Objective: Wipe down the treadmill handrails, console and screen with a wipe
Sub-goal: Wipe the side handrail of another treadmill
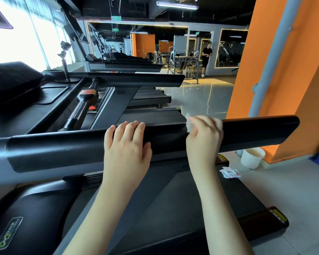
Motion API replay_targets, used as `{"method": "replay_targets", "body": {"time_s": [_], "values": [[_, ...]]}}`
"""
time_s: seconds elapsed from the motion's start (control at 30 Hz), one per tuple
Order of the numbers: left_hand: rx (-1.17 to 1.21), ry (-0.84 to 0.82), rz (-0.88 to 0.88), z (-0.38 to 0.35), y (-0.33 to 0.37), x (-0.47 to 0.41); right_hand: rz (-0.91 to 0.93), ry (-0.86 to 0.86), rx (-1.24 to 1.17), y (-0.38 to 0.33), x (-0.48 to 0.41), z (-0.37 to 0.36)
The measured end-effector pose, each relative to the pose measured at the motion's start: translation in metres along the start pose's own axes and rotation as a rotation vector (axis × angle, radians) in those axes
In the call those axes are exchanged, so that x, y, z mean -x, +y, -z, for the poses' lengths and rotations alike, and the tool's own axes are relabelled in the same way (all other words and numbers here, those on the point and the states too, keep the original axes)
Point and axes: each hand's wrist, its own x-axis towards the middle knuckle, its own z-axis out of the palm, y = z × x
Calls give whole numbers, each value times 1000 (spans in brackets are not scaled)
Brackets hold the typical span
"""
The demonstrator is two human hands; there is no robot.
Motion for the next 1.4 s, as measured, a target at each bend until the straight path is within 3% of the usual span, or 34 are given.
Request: {"method": "replay_targets", "body": {"time_s": [0.23,0.4,0.6,0.77,0.93,1.13,1.27,1.4], "values": [[-3,3,17,0,2,0,151,-150,-106,11,6,3],[-2,19,39,0,7,1,19,-66,30,25,7,9],[-15,36,64,-3,10,0,94,-127,-46,16,41,19],[-13,48,83,-5,12,2,-32,-20,-27,27,46,24],[-18,91,105,-6,14,1,66,-67,-115,24,71,21],[-8,102,137,-7,19,2,-61,-9,-117,49,68,21],[-15,117,166,-9,23,1,54,-85,-206,39,74,19],[-18,125,186,-11,26,1,59,-11,-149,47,36,18]]}}
